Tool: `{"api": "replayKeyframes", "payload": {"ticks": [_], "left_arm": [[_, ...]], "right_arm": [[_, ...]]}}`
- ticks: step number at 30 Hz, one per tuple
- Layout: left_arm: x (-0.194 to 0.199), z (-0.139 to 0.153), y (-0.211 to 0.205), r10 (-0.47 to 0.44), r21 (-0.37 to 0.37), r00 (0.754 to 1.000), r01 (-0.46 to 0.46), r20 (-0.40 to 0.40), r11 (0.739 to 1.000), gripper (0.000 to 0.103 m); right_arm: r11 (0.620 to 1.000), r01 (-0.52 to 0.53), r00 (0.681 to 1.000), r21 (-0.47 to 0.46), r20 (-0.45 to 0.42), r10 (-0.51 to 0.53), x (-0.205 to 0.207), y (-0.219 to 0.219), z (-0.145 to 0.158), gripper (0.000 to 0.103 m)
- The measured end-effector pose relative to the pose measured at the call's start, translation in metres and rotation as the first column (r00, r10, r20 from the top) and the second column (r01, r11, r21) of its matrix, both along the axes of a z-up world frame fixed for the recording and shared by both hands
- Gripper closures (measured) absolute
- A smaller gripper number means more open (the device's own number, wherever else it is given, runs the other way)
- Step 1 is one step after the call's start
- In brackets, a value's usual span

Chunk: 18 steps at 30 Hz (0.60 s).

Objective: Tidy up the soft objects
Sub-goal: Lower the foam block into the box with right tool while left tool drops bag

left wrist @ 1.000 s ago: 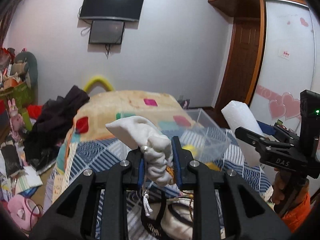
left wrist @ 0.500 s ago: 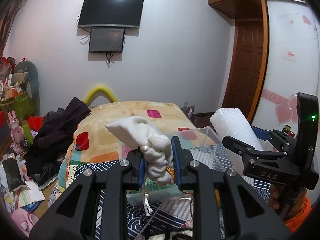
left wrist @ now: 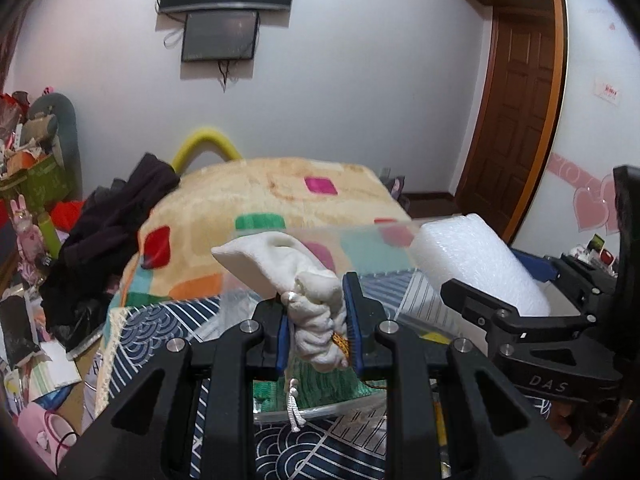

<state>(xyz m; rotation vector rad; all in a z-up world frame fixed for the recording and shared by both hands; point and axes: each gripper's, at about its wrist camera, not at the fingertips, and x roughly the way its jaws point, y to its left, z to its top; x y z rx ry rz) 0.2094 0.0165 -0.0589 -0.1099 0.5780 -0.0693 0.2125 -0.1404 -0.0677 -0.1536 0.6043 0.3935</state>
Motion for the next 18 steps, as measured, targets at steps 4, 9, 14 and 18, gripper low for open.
{"api": "replayKeyframes", "payload": {"ticks": [4, 9, 14, 18], "left_arm": [[0.009, -0.013, -0.002, -0.032, -0.021, 0.997, 0.03, -0.064, 0.999, 0.08], [0.014, -0.025, -0.002, -0.04, -0.021, 0.992, 0.038, -0.12, 0.999, 0.078], [0.013, -0.025, 0.001, -0.04, -0.039, 0.99, 0.035, -0.137, 0.999, 0.06], [0.004, -0.019, 0.006, -0.037, -0.058, 0.993, 0.03, -0.115, 0.998, 0.052]], "right_arm": [[1.0, -0.012, 0.999, -0.01, -0.043, 0.011, 0.006, 0.0, -0.004, 0.023], [1.0, -0.022, 0.997, -0.022, -0.071, 0.02, 0.009, 0.002, -0.007, 0.023], [0.999, -0.033, 0.997, -0.019, -0.076, 0.032, 0.008, 0.003, -0.004, 0.022], [0.999, -0.043, 0.998, -0.007, -0.051, 0.042, 0.0, 0.002, 0.004, 0.021]]}}
